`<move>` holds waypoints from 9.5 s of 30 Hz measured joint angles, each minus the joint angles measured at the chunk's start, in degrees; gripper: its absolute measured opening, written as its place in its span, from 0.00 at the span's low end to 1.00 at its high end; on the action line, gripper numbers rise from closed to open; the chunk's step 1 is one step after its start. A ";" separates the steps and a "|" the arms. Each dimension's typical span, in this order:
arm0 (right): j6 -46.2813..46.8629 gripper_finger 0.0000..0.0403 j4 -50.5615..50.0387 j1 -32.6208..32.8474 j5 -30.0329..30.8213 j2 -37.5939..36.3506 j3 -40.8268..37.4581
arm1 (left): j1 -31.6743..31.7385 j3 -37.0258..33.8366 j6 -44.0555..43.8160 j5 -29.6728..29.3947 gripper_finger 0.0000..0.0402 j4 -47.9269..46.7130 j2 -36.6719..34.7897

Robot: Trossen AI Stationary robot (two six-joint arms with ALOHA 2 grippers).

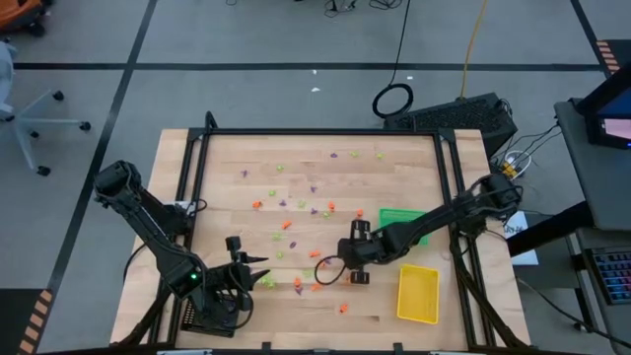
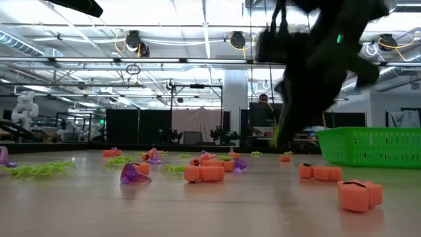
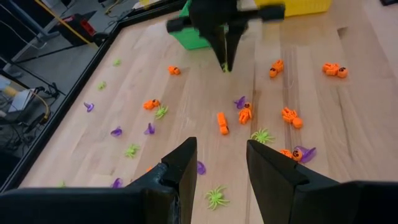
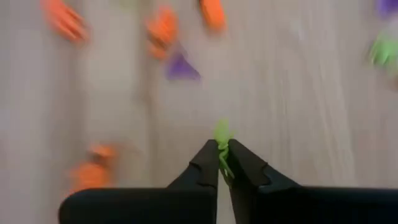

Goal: Sort Halloween decoration
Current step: Put the green spider toy into the yellow bin

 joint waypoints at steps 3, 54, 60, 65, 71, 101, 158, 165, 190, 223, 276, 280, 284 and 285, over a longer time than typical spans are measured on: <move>0.08 0.01 -0.27 1.62 -0.04 -3.23 -0.02 | 0.00 0.00 0.00 0.00 0.34 0.00 0.00; -16.48 0.01 62.77 9.16 10.38 -5.02 -20.91 | -0.01 0.02 0.13 -0.02 0.34 1.40 0.00; -11.63 0.01 63.81 10.79 11.52 -12.21 -28.00 | -0.02 0.02 0.13 -0.82 0.34 1.40 0.00; -12.44 0.01 63.39 13.85 16.67 -15.50 -29.69 | 0.02 0.02 0.14 -1.46 0.34 1.38 0.00; -13.12 0.01 63.73 15.60 16.81 -16.21 -29.81 | 0.02 0.02 0.13 -1.49 0.34 1.40 0.00; -13.46 0.01 63.80 16.18 16.85 -16.19 -29.81 | 0.02 0.02 0.13 -1.51 0.34 1.38 0.00; 33.36 0.01 -29.43 26.14 6.12 -24.84 6.04 | 0.03 0.02 -0.20 -1.53 0.34 1.73 0.00; 46.04 0.01 -37.28 28.00 -2.11 -18.97 6.34 | 0.09 0.02 -0.07 -1.68 0.34 2.14 0.00; 42.86 0.01 -40.78 28.57 -6.12 -2.03 6.06 | 6.25 0.02 1.53 0.04 0.34 4.71 0.00; 49.38 0.28 -48.39 32.10 16.10 -11.73 11.24 | 6.54 0.02 3.14 0.13 0.34 7.11 0.00; -3.12 0.28 12.78 18.21 34.10 -11.51 -11.80 | 17.97 0.00 -6.47 26.01 0.44 7.37 8.36; -3.06 0.28 15.95 18.21 33.49 -11.51 -11.80 | 17.82 0.00 -6.08 26.27 0.47 7.50 10.24; -3.44 0.28 18.33 18.21 31.00 -11.51 -11.81 | 17.45 0.00 -6.10 26.58 0.47 7.38 11.09; -3.34 0.28 18.40 18.21 30.85 -11.51 -11.80 | 17.30 0.00 -6.10 26.61 0.47 7.27 11.25</move>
